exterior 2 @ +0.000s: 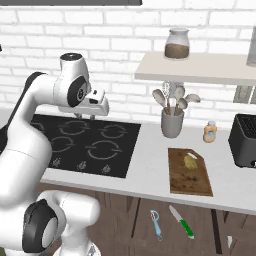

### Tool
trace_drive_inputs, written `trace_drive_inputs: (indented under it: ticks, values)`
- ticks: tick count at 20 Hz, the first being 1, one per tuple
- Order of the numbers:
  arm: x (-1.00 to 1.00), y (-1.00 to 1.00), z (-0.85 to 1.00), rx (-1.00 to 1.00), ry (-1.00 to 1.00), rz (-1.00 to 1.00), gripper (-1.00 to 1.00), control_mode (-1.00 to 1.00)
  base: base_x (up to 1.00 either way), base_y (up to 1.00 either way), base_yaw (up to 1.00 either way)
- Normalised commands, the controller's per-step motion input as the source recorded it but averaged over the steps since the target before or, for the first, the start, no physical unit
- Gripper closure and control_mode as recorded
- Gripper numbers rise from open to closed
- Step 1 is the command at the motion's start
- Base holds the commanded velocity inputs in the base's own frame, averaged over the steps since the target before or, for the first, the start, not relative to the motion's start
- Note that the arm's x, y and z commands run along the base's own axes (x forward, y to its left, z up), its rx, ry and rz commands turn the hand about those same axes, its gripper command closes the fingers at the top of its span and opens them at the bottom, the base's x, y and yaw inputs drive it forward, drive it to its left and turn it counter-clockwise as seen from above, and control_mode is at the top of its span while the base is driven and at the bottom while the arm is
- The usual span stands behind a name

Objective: Place the appropriate cutting tool for cutting the potato skin on the cutting board.

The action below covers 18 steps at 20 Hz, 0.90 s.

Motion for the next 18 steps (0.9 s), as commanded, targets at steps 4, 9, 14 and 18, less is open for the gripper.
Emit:
trace_drive_inputs:
  ticks: [4,9,14,18]
  values:
    - [-0.37,-0.24,-0.05,0.02,0.0,0.0,-1.0,-1.0,0.0,0.0,0.0]
    - [-0.73,-0.64,-0.2,0.0,0.0,0.0,-1.0,-1.0,0.0,0.0,0.0]
    - [-0.58,-0.85,-0.29,0.0,0.01,0.0,-1.0,-1.0,0.0,0.0,0.0]
    - [-0.33,-0.76,-0.3,0.0,0.04,-0.03,-1.0,-1.0,0.0,0.0,0.0]
